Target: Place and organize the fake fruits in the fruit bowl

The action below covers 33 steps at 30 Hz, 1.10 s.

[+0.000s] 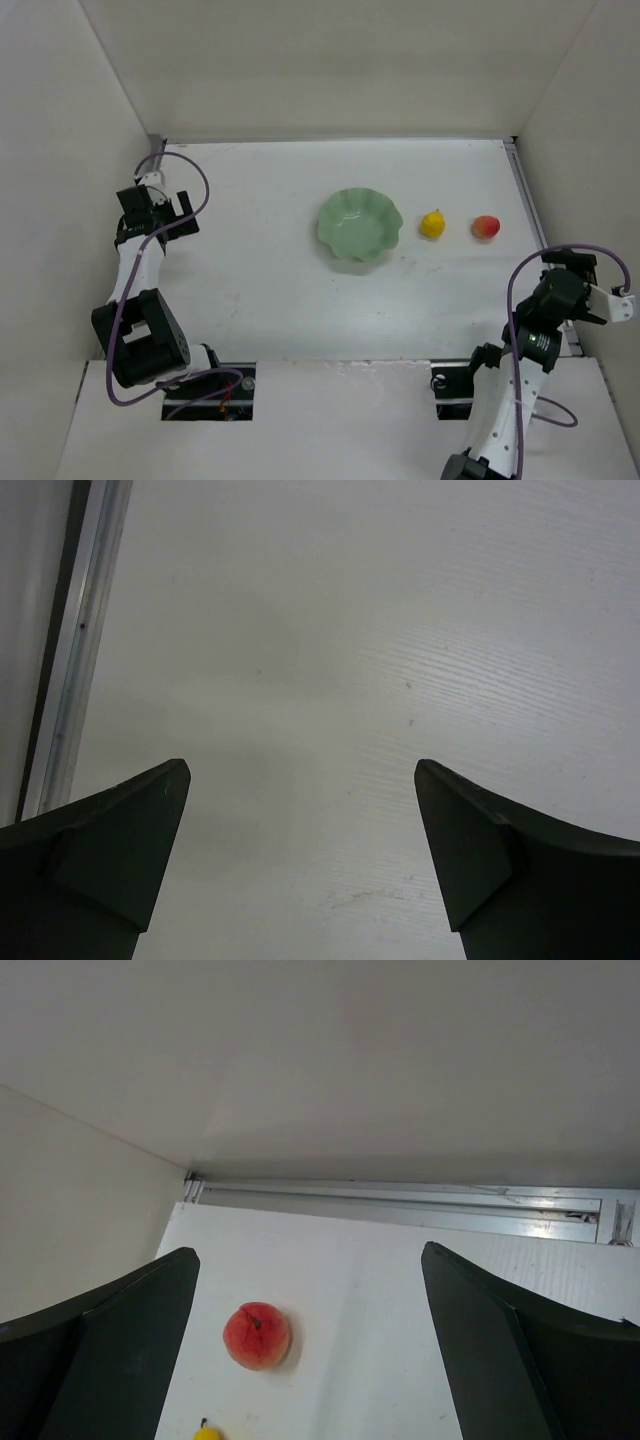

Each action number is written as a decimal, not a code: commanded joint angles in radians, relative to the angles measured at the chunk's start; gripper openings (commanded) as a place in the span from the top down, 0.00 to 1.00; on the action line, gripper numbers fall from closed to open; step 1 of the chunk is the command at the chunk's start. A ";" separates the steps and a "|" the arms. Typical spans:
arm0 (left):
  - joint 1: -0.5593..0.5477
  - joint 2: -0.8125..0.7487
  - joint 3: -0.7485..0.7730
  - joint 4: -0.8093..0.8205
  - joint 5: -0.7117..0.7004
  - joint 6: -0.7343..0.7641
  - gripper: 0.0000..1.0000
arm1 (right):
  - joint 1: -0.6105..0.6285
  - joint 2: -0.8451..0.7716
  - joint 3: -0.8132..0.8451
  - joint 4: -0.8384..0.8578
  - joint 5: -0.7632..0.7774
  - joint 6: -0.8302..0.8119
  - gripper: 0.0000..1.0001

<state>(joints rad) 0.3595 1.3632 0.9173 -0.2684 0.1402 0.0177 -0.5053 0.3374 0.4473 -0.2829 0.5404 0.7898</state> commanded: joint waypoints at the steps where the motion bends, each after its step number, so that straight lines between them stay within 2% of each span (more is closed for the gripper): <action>1: 0.014 -0.035 0.035 0.026 0.053 -0.030 0.00 | 0.020 0.017 0.001 0.068 -0.019 -0.009 0.00; 6: 0.014 -0.035 0.002 0.051 0.075 0.031 0.00 | 0.107 0.133 0.008 0.178 -0.079 -0.090 0.00; 9: 0.016 -0.036 0.000 0.052 0.075 0.077 0.00 | 0.167 0.326 0.080 0.188 -0.124 -0.147 0.00; 14: 0.017 -0.039 0.006 0.049 0.062 0.102 0.00 | 0.201 0.731 0.278 0.127 -0.305 -0.253 0.00; 21: -0.015 -0.072 -0.026 0.044 0.062 0.154 0.00 | 0.201 1.096 0.461 0.100 -0.381 -0.279 0.00; 28: -0.020 -0.081 -0.026 0.041 0.065 0.157 0.00 | 0.208 1.307 0.625 0.074 -0.434 -0.291 0.00; 33: -0.003 -0.090 -0.035 0.046 0.062 0.165 0.00 | 0.231 1.402 0.671 0.027 -0.457 -0.281 0.00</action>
<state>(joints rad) 0.3431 1.3178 0.8967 -0.2646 0.1921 0.1650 -0.2985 1.7153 1.0790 -0.2134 0.1177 0.5159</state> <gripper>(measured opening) 0.997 0.999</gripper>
